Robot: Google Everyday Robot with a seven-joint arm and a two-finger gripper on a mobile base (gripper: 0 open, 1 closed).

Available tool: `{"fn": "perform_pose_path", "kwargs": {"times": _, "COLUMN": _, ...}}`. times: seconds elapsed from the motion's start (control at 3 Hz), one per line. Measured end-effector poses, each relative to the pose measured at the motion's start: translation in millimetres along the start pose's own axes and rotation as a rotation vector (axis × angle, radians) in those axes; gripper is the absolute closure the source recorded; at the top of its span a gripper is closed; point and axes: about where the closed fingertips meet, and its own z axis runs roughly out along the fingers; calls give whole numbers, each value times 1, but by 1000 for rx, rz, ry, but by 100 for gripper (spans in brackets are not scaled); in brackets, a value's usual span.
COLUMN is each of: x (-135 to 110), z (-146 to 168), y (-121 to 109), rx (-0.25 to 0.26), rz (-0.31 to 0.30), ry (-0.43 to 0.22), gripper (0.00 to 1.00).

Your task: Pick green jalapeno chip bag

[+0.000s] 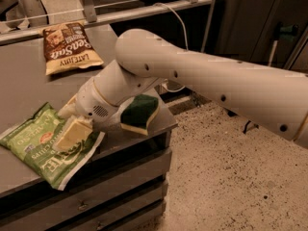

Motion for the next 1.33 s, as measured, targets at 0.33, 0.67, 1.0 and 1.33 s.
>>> {"fn": "perform_pose_path", "kwargs": {"times": 0.33, "x": 0, "z": 0, "y": 0, "rx": 1, "rz": 11, "ry": -7, "gripper": 61}}
{"fn": "perform_pose_path", "kwargs": {"times": 0.67, "x": 0, "z": -1, "y": -1, "rx": 7, "rz": 21, "ry": -12, "gripper": 85}}
{"fn": "perform_pose_path", "kwargs": {"times": 1.0, "x": -4, "z": -7, "y": -5, "rx": 20, "rz": 25, "ry": -21, "gripper": 100}}
{"fn": "perform_pose_path", "kwargs": {"times": 1.33, "x": -22, "z": -36, "y": -20, "rx": 77, "rz": -5, "ry": -58, "gripper": 100}}
